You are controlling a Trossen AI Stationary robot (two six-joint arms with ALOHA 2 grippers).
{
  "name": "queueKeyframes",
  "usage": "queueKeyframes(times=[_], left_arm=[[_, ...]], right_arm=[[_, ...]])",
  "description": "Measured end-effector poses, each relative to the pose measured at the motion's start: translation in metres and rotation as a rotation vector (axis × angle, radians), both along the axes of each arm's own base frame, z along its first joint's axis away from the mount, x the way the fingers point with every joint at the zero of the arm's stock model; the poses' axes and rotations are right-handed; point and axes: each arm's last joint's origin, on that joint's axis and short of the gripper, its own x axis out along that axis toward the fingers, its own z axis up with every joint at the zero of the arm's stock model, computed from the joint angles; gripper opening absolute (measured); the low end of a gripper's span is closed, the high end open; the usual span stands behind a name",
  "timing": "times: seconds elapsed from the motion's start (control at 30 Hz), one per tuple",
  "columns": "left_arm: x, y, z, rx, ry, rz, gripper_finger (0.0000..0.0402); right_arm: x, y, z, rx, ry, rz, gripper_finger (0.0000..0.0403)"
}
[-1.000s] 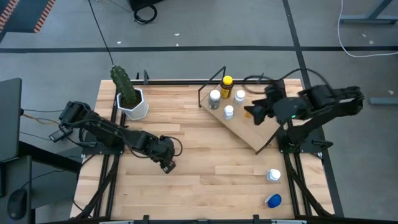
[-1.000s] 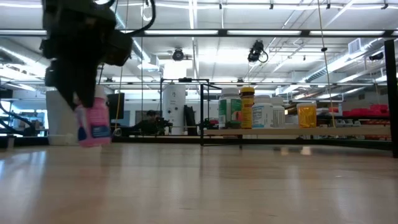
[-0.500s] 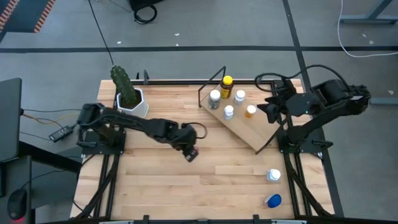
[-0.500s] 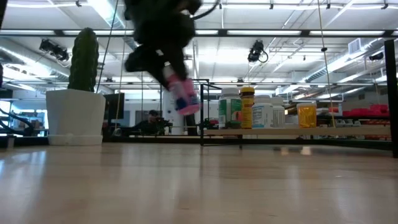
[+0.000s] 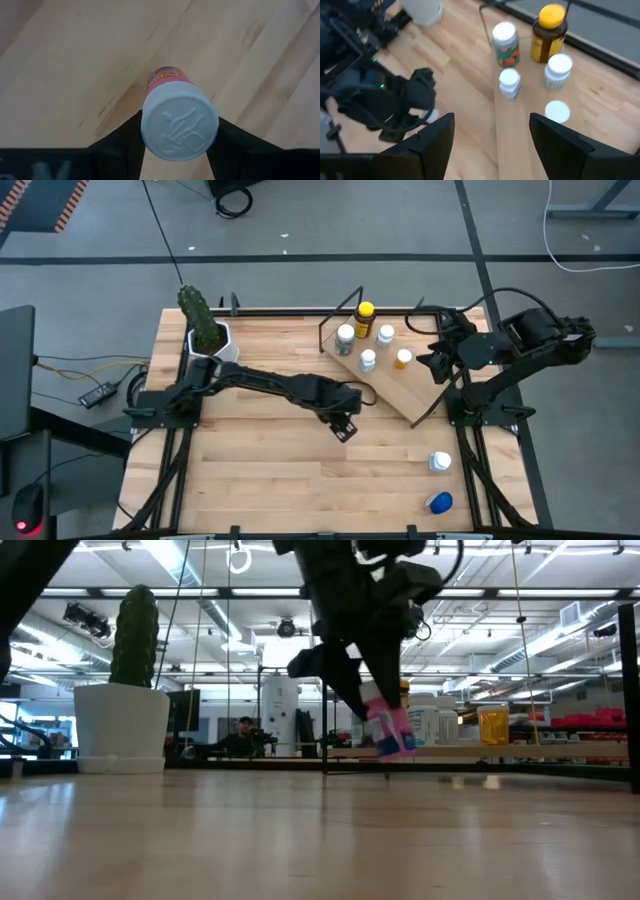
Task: Pick and place medicine bottles onto shelf by color
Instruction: Put the pink medicine bottle on the shelf
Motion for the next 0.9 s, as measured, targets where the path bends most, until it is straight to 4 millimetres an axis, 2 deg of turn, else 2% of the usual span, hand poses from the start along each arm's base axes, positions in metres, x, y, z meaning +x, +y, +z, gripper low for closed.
queueKeyframes(times=[0.23,0.3,0.47,0.67,0.9], left_arm=[[0.019,-0.002,-0.015,0.018,0.046,0.005,0.0171],[0.02,-0.002,-0.022,0.024,0.079,0.006,0.0176],[0.019,0.0,-0.025,0.032,0.084,0.0,0.0186],[0.021,0.006,-0.021,0.007,0.079,-0.025,0.0198],[0.02,0.015,0.004,-0.018,0.107,-0.074,0.0258]], right_arm=[[0.0,0.002,-0.001,0.032,0.035,0.066,0.0264],[0.0,0.002,-0.001,0.031,0.037,0.072,0.0264],[0.0,0.002,-0.001,0.029,0.039,0.079,0.0264],[0.002,0.003,-0.002,0.026,0.046,0.08,0.0264],[0.015,0.008,-0.008,0.025,0.118,0.146,0.0278]])
